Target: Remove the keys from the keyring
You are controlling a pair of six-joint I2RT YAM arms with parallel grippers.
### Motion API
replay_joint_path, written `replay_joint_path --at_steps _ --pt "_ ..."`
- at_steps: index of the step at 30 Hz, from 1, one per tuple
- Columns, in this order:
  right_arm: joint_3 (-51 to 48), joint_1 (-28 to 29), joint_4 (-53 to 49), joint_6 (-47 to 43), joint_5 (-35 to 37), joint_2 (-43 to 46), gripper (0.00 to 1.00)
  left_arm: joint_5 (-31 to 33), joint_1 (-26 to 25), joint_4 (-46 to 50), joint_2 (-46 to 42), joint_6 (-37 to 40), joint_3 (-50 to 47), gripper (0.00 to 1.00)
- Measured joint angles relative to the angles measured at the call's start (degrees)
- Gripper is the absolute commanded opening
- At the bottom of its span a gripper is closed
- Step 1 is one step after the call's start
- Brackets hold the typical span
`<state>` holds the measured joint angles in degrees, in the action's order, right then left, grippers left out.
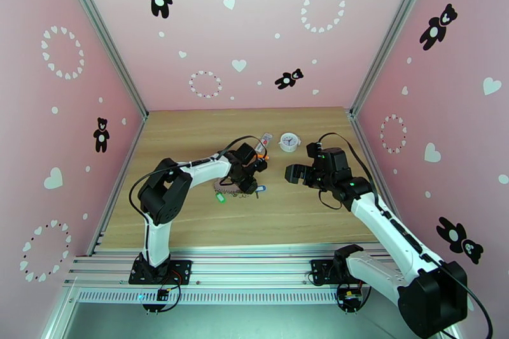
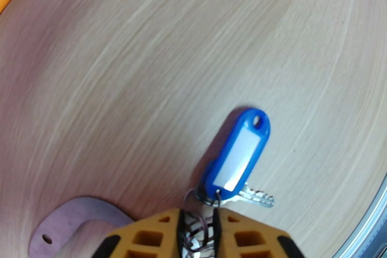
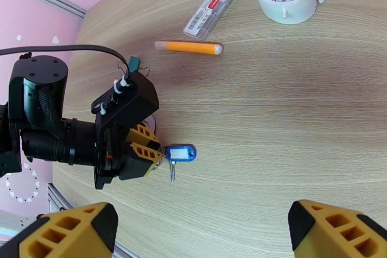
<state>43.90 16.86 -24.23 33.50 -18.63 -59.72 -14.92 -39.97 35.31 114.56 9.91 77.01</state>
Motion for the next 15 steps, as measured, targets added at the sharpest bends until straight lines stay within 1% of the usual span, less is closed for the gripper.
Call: replay_joint_path --at_steps 7,15 --pt "0.0 0.0 0.0 0.0 0.0 0.0 0.99 0.4 0.0 -0.3 -0.1 0.0 -0.1 0.21" --pt "0.0 0.0 0.0 0.0 0.0 0.0 0.99 1.2 0.0 -1.7 -2.2 0.0 -1.3 0.22"
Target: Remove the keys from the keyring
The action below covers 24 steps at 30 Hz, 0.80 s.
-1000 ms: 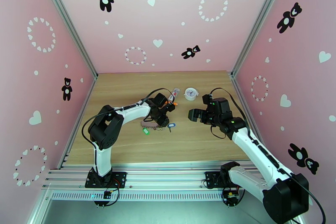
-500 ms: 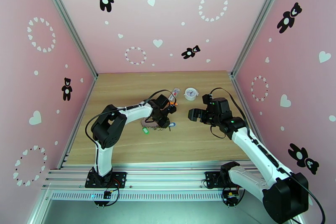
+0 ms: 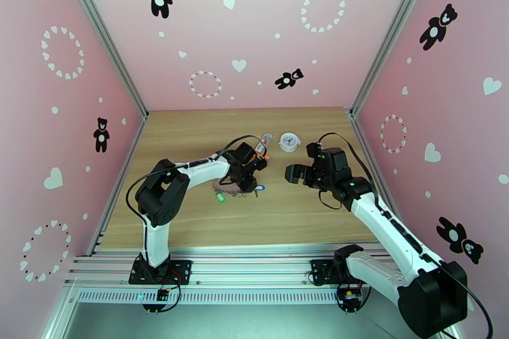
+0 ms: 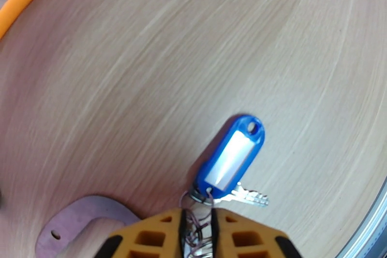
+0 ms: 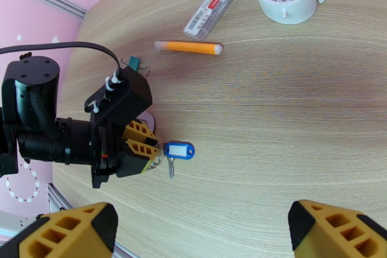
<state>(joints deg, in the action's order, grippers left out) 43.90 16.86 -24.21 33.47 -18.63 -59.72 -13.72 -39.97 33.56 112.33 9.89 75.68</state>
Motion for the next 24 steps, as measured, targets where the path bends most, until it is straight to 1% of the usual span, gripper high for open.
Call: replay_joint_path --at_steps 4,11,18,24 --pt "0.0 0.0 0.0 0.0 0.0 0.0 0.99 0.8 0.0 -0.6 -1.6 0.0 -1.5 0.21" --pt "0.0 0.0 0.0 0.0 0.0 0.0 0.99 0.9 0.0 -0.6 -1.7 0.0 -1.9 0.23" --pt "0.0 0.0 0.0 0.0 0.1 0.0 0.99 2.4 0.0 -0.8 -1.7 0.0 -1.9 0.19" --pt "0.0 0.0 0.0 0.0 0.2 0.0 0.99 2.6 0.0 -1.2 -1.7 0.0 -1.9 0.19"
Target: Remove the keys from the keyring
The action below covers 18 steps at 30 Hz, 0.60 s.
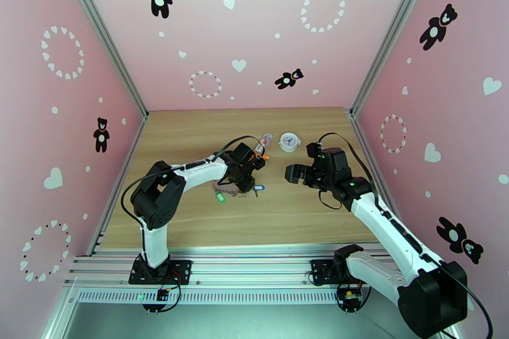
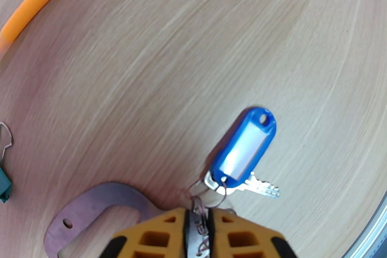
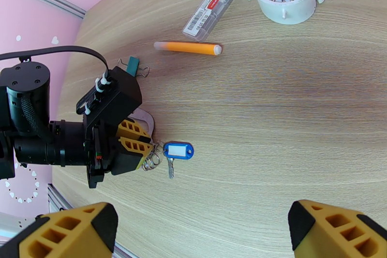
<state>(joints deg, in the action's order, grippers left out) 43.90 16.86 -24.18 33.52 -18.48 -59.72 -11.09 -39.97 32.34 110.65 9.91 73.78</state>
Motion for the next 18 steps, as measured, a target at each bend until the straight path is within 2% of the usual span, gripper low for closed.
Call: replay_joint_path --at_steps 18 --pt "0.0 0.0 0.3 0.2 0.0 0.0 0.99 0.0 0.0 0.2 1.0 0.0 0.0 0.16"
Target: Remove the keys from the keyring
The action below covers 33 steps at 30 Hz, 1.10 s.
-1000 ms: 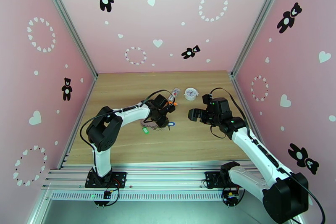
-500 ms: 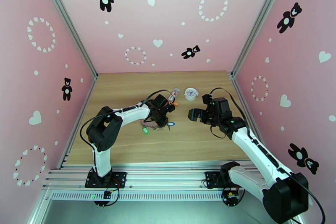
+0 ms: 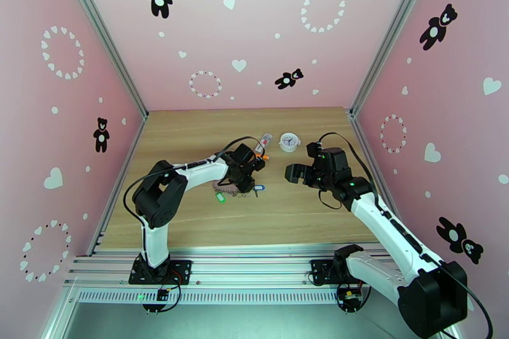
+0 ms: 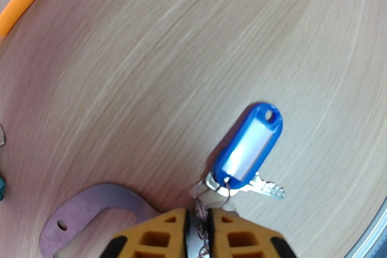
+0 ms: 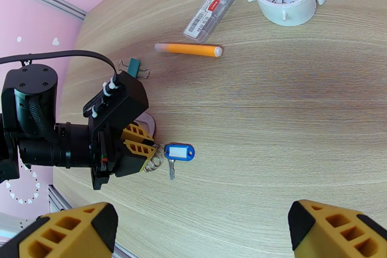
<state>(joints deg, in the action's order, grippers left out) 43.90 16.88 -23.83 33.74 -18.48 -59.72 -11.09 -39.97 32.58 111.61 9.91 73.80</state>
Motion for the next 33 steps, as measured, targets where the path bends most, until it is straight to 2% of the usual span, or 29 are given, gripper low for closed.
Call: replay_joint_path --at_steps 6,13,19,25,28,33 --pt "0.0 0.0 0.0 0.2 0.0 0.0 0.99 0.0 0.0 -0.1 0.0 0.0 0.0 0.12" --pt "0.0 0.0 -0.1 -1.1 0.0 0.0 0.99 1.7 0.0 -0.4 -1.5 0.0 -0.4 0.00" --pt "0.6 0.3 -0.7 -4.8 0.0 0.0 0.98 2.9 0.0 -0.4 -9.0 0.6 -2.4 0.00" --pt "4.4 2.0 -0.8 -10.4 -0.3 0.3 0.92 3.7 0.0 1.0 -17.6 2.5 -2.1 0.00" --pt "6.5 2.9 -0.5 -13.5 -0.4 0.8 0.86 3.9 0.0 2.9 -21.4 3.5 -0.9 0.00" --pt "10.1 3.6 0.1 -18.5 -0.2 1.4 0.83 3.7 0.0 4.9 -26.4 4.7 3.8 0.00"
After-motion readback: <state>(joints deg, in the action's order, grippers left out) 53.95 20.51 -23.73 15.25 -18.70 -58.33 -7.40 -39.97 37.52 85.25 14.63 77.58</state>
